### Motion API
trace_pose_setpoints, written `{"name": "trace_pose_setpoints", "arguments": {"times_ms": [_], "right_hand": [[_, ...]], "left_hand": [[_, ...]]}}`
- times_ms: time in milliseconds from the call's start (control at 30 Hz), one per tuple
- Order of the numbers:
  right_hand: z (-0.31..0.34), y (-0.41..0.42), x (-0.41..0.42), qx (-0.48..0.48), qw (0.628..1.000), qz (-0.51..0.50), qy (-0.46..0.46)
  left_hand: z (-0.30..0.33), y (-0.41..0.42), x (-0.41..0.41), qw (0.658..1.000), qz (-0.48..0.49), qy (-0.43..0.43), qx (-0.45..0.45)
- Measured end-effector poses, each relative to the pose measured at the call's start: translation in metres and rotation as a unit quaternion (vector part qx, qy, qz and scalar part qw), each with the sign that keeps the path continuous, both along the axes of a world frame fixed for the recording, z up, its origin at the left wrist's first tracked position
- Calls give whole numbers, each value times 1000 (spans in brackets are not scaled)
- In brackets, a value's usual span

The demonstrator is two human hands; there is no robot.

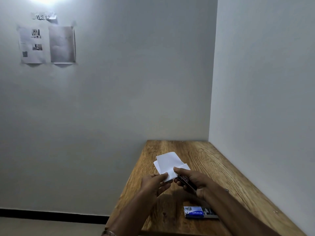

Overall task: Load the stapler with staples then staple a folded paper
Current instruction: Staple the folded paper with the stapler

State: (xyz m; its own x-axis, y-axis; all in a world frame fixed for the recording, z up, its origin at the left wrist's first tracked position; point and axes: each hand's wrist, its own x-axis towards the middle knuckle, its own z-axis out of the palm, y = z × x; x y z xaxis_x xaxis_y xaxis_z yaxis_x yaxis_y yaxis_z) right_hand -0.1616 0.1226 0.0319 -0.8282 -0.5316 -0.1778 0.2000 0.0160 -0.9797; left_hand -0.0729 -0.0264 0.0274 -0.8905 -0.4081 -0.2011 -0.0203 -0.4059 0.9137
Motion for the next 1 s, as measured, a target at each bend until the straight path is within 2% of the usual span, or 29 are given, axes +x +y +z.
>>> {"name": "trace_pose_setpoints", "arguments": {"times_ms": [333,567,767,900,1000], "right_hand": [[-2,0,2,-12,1000,-19,-7],[3,5,3,-51,996,45,-53],[8,12,2,-55,994,80,-49],[7,27,-1,-5,998,62,3],[6,46,-4,83,990,22,115]], "left_hand": [[-1,1,0,1000,-7,7,6],[7,2,0,1000,5,10,0],[8,2,3,1000,13,2,6],[8,-5,6,1000,22,-9,13],[7,-12,9,999,28,-9,14]]}}
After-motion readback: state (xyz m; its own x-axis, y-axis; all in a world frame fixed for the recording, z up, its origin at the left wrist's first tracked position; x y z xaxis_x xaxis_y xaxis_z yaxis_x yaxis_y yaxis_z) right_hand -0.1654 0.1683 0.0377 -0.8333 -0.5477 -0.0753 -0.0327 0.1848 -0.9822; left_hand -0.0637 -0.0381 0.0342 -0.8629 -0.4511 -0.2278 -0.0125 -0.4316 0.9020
